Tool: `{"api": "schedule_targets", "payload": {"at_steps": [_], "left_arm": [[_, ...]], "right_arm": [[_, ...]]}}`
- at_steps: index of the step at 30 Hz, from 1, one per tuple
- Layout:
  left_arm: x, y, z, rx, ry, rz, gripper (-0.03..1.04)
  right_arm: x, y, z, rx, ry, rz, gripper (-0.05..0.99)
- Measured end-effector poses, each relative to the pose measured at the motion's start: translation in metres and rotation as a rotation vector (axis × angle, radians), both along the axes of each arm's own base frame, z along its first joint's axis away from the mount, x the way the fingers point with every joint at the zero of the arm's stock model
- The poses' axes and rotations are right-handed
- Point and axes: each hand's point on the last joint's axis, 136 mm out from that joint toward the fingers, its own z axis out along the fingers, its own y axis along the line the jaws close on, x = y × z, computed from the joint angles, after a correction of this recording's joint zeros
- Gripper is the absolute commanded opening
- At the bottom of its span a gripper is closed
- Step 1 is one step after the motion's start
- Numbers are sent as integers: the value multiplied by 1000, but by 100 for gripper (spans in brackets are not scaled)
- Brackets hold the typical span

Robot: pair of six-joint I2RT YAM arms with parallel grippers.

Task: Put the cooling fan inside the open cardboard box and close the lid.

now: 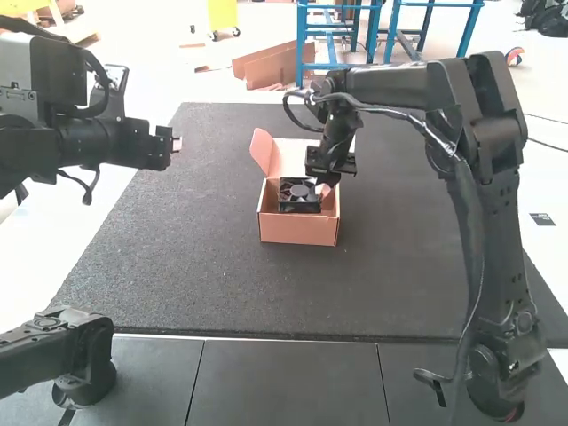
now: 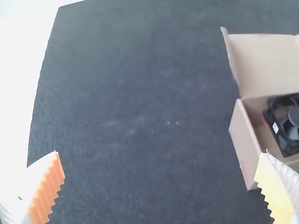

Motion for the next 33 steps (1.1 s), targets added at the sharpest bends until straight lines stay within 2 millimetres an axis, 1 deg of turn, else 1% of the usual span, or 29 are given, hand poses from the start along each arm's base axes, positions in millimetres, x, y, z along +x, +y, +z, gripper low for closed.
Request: {"api": "schedule_targets", "payload": {"at_steps": [2,3,4,5,6,7,8,10,13,15,18,20,22,25,27,30,33], "left_arm": [[1,0,2,-2,-7,0,96],[1,0,2,-2,-9,0,96],[2,0,2,-2,-9,0,96],[2,0,2,-3,-11,0,96],[3,-1,2,-2,-10,0,96],[4,-1,3,-3,-13,0,96],[5,-1,4,-3,-13,0,96],[10,-2,9,-6,-24,0,96],[20,-5,19,-10,-44,0,96],[28,-7,24,-13,-54,-1,96],[44,-10,23,-12,-51,0,96],[56,-13,20,-10,-43,-1,96],[69,-16,16,-9,-37,0,96],[88,-20,-1,1,4,2,96],[99,-22,-10,7,25,6,96],[115,-26,-20,11,41,17,96],[130,-32,-26,14,41,19,96]], "right_arm": [[0,1,-2,-1,3,7,33],[0,1,-2,1,3,10,46],[0,1,-2,1,4,16,64],[0,1,-2,3,4,19,77],[-1,2,0,7,6,22,83],[-1,4,3,16,8,25,86],[0,6,7,29,8,29,86],[4,15,21,74,0,36,90],[22,30,45,175,-64,40,91],[31,31,55,221,-90,35,91],[38,17,72,255,-113,27,91],[44,1,90,258,-159,33,91],[51,-19,109,233,-229,45,91],[66,-46,137,186,-375,60,91],[73,-60,151,154,-458,65,91],[75,-72,158,118,-533,81,91],[77,-74,150,103,-576,97,90]]}}
